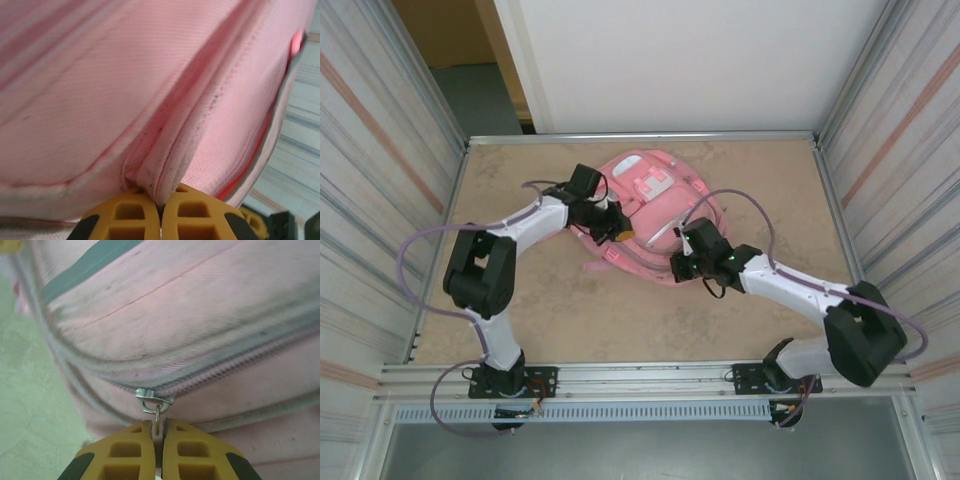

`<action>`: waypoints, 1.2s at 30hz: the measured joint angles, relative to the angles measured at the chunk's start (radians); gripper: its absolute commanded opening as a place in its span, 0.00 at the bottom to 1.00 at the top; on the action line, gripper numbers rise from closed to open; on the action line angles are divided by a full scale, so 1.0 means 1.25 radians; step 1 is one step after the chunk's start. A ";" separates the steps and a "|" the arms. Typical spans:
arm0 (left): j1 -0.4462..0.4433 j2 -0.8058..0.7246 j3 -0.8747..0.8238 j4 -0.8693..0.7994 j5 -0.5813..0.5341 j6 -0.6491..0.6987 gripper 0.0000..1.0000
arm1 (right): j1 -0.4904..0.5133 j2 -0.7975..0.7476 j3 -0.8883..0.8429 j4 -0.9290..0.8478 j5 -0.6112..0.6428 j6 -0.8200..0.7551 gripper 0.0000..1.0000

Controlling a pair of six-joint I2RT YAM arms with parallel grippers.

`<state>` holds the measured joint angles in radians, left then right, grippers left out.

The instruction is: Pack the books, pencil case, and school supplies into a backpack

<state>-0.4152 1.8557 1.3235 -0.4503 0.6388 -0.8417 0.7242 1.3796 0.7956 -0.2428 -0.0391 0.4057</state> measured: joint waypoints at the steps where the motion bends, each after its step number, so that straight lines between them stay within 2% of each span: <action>1: 0.009 0.020 0.024 -0.010 0.001 0.007 0.22 | 0.014 0.029 0.023 -0.003 0.003 -0.005 0.00; 3: 0.032 0.051 0.060 -0.016 -0.005 0.019 0.36 | 0.052 0.100 0.083 0.000 0.006 -0.019 0.00; 6: 0.064 0.041 0.059 -0.007 -0.030 0.022 0.45 | 0.096 0.170 0.157 0.011 -0.011 -0.027 0.00; 11: 0.087 -0.097 -0.078 0.004 -0.086 0.021 0.51 | 0.141 0.223 0.222 0.027 -0.040 -0.030 0.00; 16: 0.073 -0.218 -0.244 0.031 -0.082 -0.009 0.50 | 0.148 0.249 0.224 0.039 -0.077 -0.028 0.00; 20: 0.034 -0.226 -0.309 0.097 -0.088 -0.052 0.44 | 0.150 0.269 0.224 0.046 -0.090 -0.026 0.00; 23: -0.011 -0.238 -0.334 0.151 -0.096 -0.085 0.34 | 0.156 0.284 0.227 0.051 -0.093 -0.023 0.00; 24: -0.023 -0.243 -0.338 0.158 -0.106 -0.092 0.26 | 0.157 0.285 0.228 0.053 -0.093 -0.020 0.00; 25: -0.032 -0.248 -0.343 0.162 -0.119 -0.096 0.12 | 0.158 0.285 0.228 0.053 -0.093 -0.018 0.00; 26: -0.035 -0.253 -0.348 0.162 -0.131 -0.100 0.01 | 0.158 0.285 0.228 0.055 -0.093 -0.017 0.00; 32: -0.010 -0.256 -0.351 0.154 -0.114 -0.086 0.00 | 0.158 0.282 0.224 0.058 -0.085 -0.021 0.00; 36: 0.023 -0.257 -0.348 0.131 -0.084 -0.046 0.00 | 0.145 0.239 0.170 0.067 -0.052 -0.031 0.00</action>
<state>-0.3870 1.5345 0.8883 -0.2863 0.5339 -0.8993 0.9051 1.6787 1.0080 -0.1589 -0.1047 0.3664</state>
